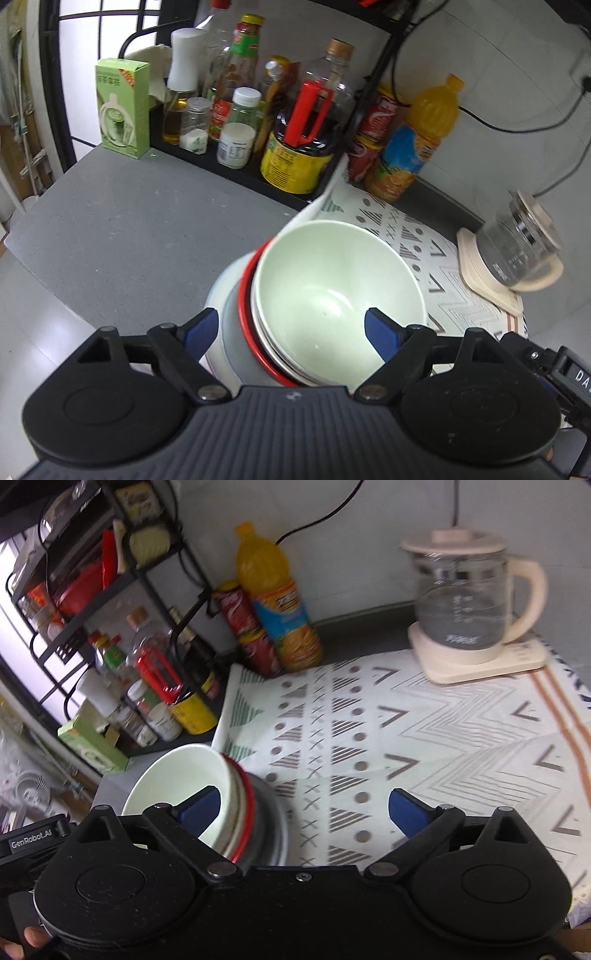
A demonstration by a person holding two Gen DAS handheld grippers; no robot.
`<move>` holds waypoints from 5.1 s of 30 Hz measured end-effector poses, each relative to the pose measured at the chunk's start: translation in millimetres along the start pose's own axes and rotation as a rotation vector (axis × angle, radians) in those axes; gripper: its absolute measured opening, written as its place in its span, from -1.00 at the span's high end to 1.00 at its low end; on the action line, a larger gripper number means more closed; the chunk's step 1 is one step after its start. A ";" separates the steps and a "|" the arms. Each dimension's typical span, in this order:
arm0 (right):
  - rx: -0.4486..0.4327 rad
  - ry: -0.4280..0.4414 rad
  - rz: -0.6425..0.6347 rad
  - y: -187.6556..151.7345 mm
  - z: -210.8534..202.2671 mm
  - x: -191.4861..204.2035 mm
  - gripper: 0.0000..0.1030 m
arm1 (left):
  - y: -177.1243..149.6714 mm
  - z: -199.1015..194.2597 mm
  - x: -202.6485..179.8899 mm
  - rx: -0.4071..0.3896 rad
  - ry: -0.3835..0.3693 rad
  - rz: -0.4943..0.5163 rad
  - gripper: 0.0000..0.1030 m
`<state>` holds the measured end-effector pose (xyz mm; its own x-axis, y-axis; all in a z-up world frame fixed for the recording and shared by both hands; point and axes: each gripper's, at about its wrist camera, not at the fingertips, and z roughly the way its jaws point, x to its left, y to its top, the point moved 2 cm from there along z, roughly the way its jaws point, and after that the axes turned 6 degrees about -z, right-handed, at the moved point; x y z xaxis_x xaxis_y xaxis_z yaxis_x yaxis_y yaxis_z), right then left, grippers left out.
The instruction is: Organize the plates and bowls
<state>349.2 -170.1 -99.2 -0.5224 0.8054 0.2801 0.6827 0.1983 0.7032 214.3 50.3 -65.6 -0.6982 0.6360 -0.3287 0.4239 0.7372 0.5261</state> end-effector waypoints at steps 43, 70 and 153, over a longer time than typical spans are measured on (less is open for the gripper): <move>-0.248 -0.365 0.161 -118.5 -181.6 69.0 -0.99 | -32.6 -120.1 57.6 0.044 -0.346 0.427 -0.99; -0.256 -0.410 0.103 -179.1 -221.8 144.9 -0.99 | -40.1 -178.8 135.6 0.005 -0.351 0.509 -0.99; -0.209 -0.385 0.033 -192.8 -226.2 188.5 -0.99 | -53.3 -186.2 153.1 0.019 -0.351 0.545 -0.99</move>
<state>3.5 -182.8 -34.2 -0.2466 0.9667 0.0691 0.5572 0.0831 0.8262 -22.6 65.9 2.1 -0.1509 0.9546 -0.2568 0.6765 0.2892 0.6773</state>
